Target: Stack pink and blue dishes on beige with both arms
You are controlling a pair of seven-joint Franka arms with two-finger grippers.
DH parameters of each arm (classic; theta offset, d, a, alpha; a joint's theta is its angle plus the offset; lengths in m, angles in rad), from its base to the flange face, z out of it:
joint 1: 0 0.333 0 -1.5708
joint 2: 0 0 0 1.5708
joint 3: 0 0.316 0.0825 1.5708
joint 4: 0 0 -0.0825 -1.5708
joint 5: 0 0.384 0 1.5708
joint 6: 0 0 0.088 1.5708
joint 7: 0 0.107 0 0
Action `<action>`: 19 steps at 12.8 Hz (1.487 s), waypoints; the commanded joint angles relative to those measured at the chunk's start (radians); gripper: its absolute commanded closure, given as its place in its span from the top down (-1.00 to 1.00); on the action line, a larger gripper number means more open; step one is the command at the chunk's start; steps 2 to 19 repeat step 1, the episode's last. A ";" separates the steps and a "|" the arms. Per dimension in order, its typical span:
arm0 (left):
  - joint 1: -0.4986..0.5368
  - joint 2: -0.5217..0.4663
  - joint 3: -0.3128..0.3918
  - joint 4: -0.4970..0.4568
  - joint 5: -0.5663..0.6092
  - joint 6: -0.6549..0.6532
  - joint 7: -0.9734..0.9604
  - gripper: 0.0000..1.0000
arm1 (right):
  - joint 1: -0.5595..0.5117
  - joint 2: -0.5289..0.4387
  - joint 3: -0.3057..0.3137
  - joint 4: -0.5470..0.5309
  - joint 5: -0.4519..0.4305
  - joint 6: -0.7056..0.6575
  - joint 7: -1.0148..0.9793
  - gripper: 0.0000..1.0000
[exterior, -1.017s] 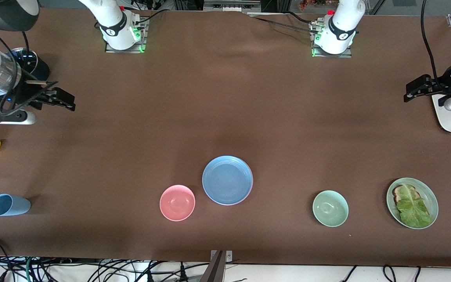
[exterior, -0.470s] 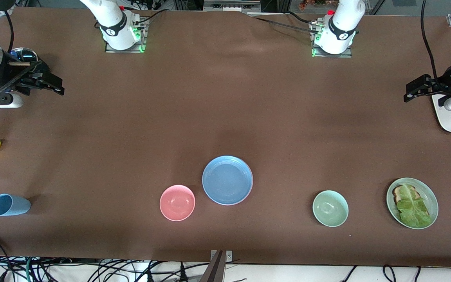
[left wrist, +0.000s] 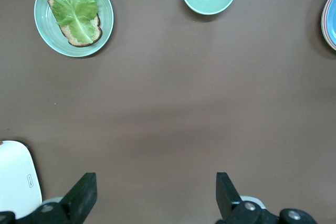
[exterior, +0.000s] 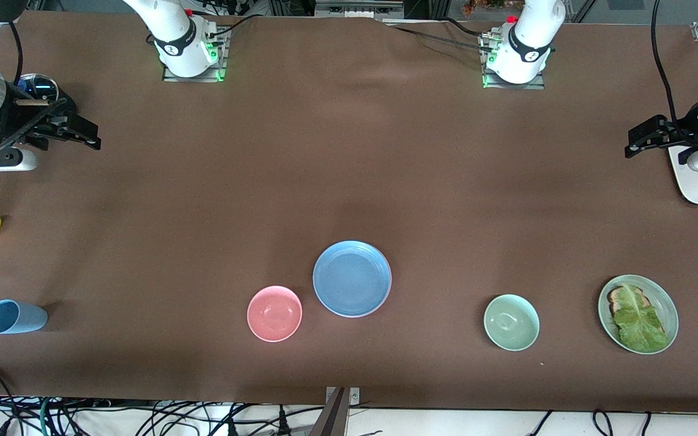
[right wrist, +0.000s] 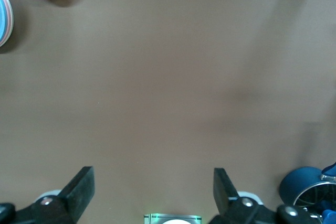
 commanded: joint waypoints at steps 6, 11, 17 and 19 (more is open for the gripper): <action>0.001 0.004 0.002 0.016 0.021 -0.009 0.008 1.00 | -0.017 0.002 0.013 0.019 0.011 -0.019 -0.013 1.00; 0.001 0.004 0.002 0.016 0.021 -0.009 0.008 1.00 | -0.017 0.002 0.013 0.019 0.011 -0.019 -0.013 1.00; 0.001 0.004 0.002 0.016 0.021 -0.009 0.008 1.00 | -0.017 0.002 0.013 0.019 0.011 -0.019 -0.013 1.00; 0.001 0.004 0.002 0.016 0.021 -0.009 0.008 1.00 | -0.017 0.002 0.013 0.019 0.011 -0.019 -0.013 1.00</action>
